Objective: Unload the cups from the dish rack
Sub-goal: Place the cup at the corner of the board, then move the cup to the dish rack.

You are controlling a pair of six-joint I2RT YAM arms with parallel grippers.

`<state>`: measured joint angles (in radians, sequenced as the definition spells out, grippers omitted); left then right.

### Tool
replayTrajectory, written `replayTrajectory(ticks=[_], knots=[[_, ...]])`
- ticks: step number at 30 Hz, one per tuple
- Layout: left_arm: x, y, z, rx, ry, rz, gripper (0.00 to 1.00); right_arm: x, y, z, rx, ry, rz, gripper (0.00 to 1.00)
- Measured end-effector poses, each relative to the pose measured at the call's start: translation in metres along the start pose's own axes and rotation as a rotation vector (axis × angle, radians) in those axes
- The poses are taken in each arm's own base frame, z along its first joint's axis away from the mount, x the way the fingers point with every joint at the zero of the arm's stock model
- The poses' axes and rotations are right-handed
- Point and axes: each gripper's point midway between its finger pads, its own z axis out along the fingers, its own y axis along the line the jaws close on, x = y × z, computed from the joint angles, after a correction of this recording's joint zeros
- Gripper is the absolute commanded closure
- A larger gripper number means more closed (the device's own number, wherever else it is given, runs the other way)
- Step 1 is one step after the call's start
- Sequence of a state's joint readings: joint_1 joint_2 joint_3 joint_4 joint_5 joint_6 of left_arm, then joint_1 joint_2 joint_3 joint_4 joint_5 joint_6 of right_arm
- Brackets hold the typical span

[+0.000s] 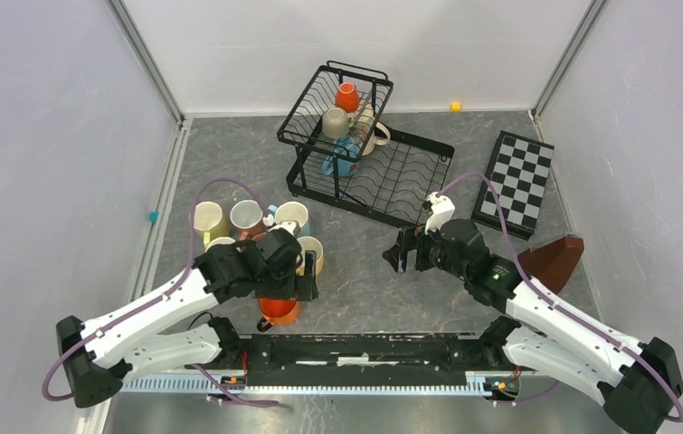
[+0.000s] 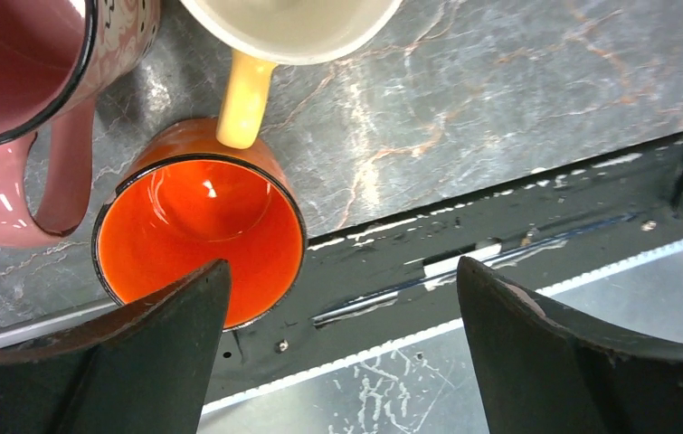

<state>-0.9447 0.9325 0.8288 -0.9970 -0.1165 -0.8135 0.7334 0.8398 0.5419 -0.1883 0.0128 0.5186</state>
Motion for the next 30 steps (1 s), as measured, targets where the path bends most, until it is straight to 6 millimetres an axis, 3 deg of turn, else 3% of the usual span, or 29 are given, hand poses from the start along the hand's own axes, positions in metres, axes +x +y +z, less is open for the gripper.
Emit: replayTrajectory(ticks=[4, 8, 13, 17, 24, 30], knots=[[-0.014, -0.012, -0.018, 0.053, -0.051, -0.007, 0.00, 0.001, -0.003, 0.003, 0.017, 0.008, 0.003, 0.02], [-0.030, -0.024, -0.037, 0.113, -0.110, 0.002, 0.00, -0.012, -0.001, 0.005, 0.033, -0.013, 0.003, 0.02], [-0.043, -0.037, -0.054, 0.188, -0.170, 0.010, 0.00, -0.043, -0.001, 0.013, 0.055, -0.078, 0.000, 0.02], [-0.049, -0.046, -0.057, 0.228, -0.192, 0.014, 0.00, -0.073, -0.019, 0.025, 0.082, -0.156, 0.010, 0.02], [-0.055, -0.057, -0.065, 0.294, -0.226, 0.013, 0.00, -0.109, -0.066, 0.065, 0.065, -0.222, 0.004, 0.02], [-0.057, -0.058, -0.078, 0.336, -0.266, 0.008, 0.00, -0.140, -0.083, 0.107, -0.015, -0.242, -0.009, 0.02]])
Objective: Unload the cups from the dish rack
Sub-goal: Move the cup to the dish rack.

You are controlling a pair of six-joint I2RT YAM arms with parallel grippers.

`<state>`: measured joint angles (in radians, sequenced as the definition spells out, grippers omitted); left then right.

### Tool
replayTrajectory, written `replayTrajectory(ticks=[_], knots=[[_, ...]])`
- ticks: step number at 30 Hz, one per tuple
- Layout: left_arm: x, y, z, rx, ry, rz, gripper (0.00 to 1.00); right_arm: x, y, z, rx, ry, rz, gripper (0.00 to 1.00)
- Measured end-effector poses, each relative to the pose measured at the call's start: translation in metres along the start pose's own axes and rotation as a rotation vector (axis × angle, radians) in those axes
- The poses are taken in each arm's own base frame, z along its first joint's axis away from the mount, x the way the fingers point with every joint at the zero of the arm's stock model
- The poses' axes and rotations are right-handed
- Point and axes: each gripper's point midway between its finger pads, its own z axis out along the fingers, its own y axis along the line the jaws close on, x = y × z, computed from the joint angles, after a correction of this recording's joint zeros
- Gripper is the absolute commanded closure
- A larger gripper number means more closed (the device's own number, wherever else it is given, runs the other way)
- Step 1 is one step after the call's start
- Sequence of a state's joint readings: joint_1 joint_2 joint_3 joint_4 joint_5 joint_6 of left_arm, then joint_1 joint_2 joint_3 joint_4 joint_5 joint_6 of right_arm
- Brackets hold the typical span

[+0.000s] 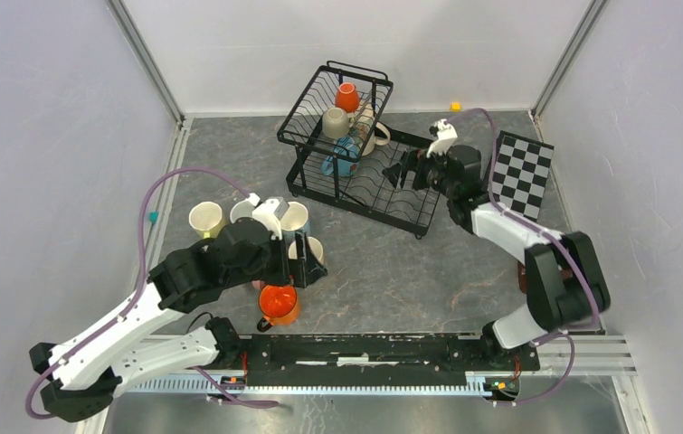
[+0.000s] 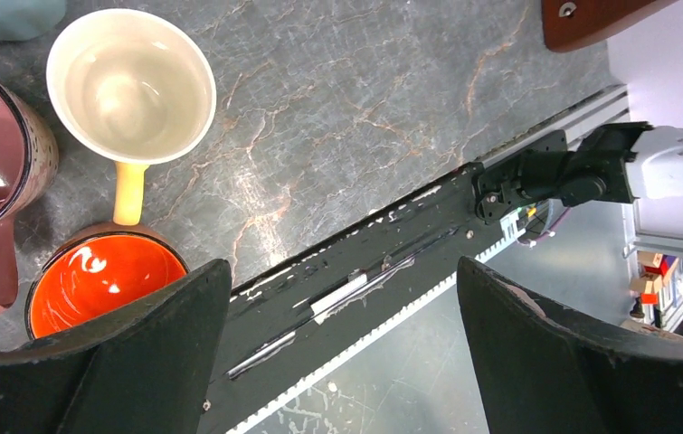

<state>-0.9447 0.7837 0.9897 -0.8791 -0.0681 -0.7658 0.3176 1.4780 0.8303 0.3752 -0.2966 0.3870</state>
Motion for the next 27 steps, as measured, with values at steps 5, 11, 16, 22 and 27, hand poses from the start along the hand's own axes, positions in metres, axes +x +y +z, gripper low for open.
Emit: replayTrajectory(ticks=[5, 11, 16, 22, 27], knots=[[-0.003, -0.002, -0.010, 0.031, -0.032, -0.003, 0.00, -0.025, -0.008, 0.039, -0.085, -0.048, -0.025, 0.02], [-0.006, -0.004, -0.016, 0.048, -0.048, -0.005, 0.00, -0.037, -0.032, 0.079, -0.151, -0.069, -0.031, 0.02], [-0.008, -0.008, -0.019, 0.059, -0.053, -0.006, 0.00, -0.043, -0.058, 0.111, -0.179, -0.068, -0.022, 0.02], [-0.006, -0.009, -0.016, 0.058, -0.036, -0.004, 0.00, -0.052, -0.074, 0.142, -0.200, -0.065, -0.027, 0.08], [-0.007, -0.011, -0.012, 0.049, -0.024, -0.003, 0.00, -0.049, -0.081, 0.162, -0.223, -0.051, -0.025, 0.12]])
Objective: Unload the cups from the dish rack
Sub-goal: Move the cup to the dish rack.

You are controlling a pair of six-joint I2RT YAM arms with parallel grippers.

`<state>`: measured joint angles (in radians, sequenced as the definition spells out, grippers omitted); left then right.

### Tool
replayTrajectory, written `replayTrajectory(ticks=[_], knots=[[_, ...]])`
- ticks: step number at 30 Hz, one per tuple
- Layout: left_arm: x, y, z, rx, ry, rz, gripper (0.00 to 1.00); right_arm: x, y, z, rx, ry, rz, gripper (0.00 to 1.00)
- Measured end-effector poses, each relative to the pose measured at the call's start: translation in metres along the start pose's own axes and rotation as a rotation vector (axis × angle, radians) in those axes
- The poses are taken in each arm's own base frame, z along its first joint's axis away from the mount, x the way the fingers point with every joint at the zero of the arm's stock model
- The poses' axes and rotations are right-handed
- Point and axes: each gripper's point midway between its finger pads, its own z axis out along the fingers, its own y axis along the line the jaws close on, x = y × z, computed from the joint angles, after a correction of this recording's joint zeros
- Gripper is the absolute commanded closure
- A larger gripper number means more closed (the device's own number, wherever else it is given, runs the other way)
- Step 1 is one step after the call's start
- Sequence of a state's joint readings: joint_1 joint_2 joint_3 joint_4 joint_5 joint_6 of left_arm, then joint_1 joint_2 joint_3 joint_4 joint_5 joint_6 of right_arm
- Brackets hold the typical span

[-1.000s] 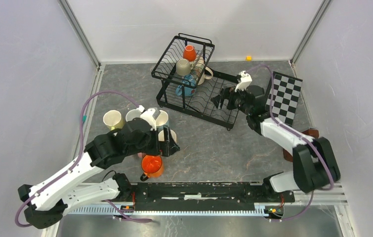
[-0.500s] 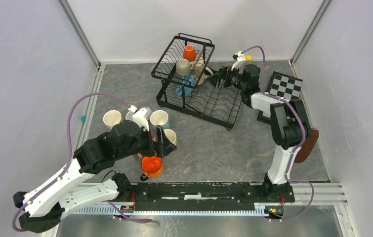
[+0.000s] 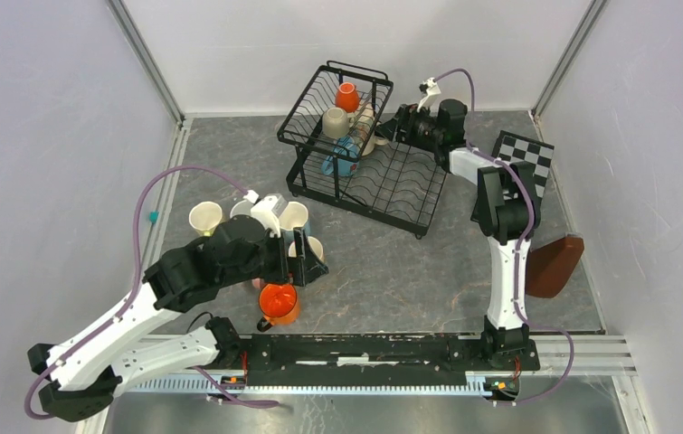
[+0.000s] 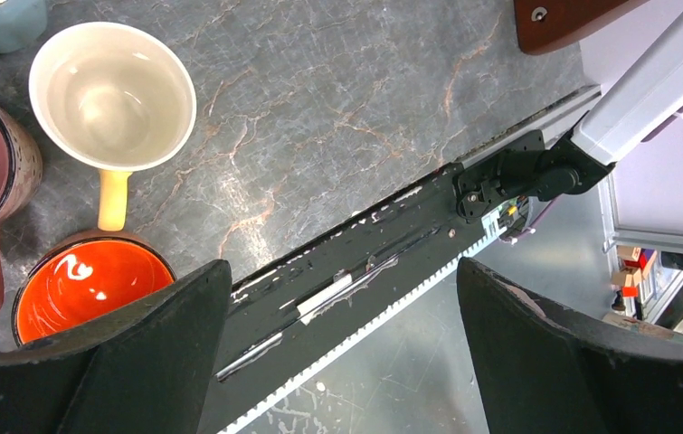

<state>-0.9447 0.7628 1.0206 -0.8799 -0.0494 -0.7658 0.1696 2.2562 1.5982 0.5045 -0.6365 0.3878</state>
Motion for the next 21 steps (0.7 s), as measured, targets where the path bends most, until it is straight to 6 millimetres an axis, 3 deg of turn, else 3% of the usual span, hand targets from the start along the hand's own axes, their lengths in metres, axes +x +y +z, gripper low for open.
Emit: replayTrajectory(ticks=[8, 17, 21], knots=[[-0.001, -0.003, 0.006, -0.012, 0.020, 0.001, 0.00, 0.018, -0.016, 0.019, -0.019, 0.023, 0.022, 0.23], [-0.001, -0.003, 0.008, -0.014, 0.024, 0.001, 0.00, 0.019, -0.011, 0.018, -0.052, 0.025, 0.032, 0.34], [-0.003, -0.005, 0.008, -0.010, 0.019, 0.001, 0.00, 0.038, -0.011, 0.014, -0.056, 0.053, 0.056, 0.36]])
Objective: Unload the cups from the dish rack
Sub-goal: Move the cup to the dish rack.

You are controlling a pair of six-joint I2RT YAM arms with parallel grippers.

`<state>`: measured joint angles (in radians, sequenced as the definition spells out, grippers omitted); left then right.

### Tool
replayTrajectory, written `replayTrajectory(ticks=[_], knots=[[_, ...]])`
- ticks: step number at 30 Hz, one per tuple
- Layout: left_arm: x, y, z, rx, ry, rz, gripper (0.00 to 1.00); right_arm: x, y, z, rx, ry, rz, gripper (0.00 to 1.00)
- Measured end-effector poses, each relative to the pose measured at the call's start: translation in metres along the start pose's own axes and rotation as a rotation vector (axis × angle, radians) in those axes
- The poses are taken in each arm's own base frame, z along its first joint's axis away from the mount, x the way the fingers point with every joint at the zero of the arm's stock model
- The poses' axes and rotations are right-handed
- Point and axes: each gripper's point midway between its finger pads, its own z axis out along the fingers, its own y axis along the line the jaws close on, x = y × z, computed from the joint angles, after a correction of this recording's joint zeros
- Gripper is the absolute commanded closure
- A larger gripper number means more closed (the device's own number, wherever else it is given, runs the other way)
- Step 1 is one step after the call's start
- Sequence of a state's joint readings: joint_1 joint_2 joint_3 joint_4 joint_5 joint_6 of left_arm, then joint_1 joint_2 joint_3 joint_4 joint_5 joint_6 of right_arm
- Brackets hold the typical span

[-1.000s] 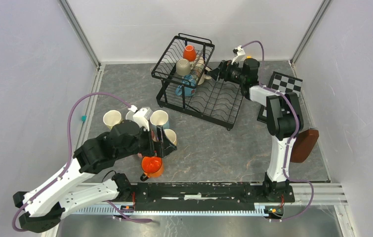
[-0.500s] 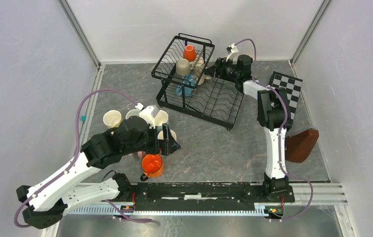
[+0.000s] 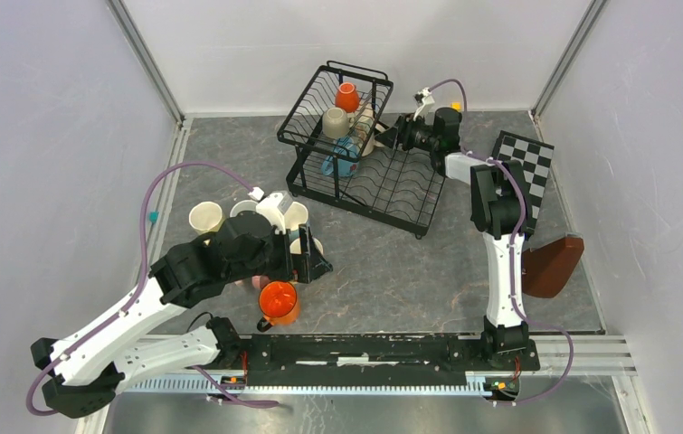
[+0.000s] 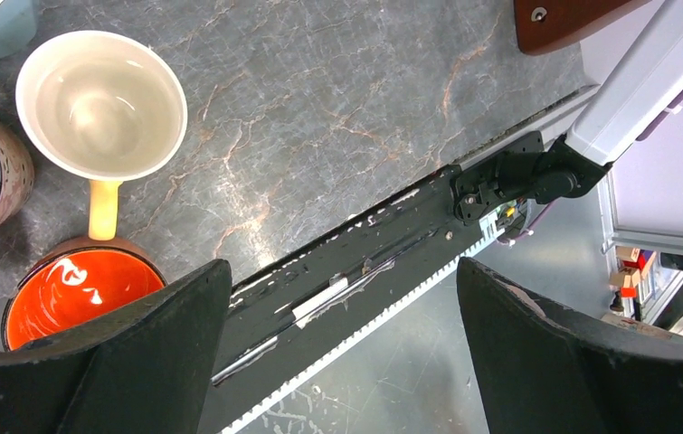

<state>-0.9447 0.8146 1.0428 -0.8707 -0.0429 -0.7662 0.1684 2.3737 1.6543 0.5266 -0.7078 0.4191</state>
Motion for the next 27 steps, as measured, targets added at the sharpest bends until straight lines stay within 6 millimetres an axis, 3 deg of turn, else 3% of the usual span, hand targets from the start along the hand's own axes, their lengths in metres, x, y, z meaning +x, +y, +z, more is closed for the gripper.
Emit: replayTrajectory(ticks=[13, 20, 27], knots=[[-0.002, -0.002, 0.001, 0.008, -0.008, 0.000, 0.00, 0.038, -0.002, -0.009, 0.006, 0.042, 0.056, 0.47], [-0.002, -0.002, 0.001, 0.009, -0.008, -0.001, 0.00, 0.037, 0.000, -0.006, 0.009, 0.049, 0.055, 0.47], [-0.002, -0.002, 0.000, 0.011, -0.011, -0.001, 0.00, 0.023, 0.001, 0.001, 0.023, 0.042, 0.013, 0.42]])
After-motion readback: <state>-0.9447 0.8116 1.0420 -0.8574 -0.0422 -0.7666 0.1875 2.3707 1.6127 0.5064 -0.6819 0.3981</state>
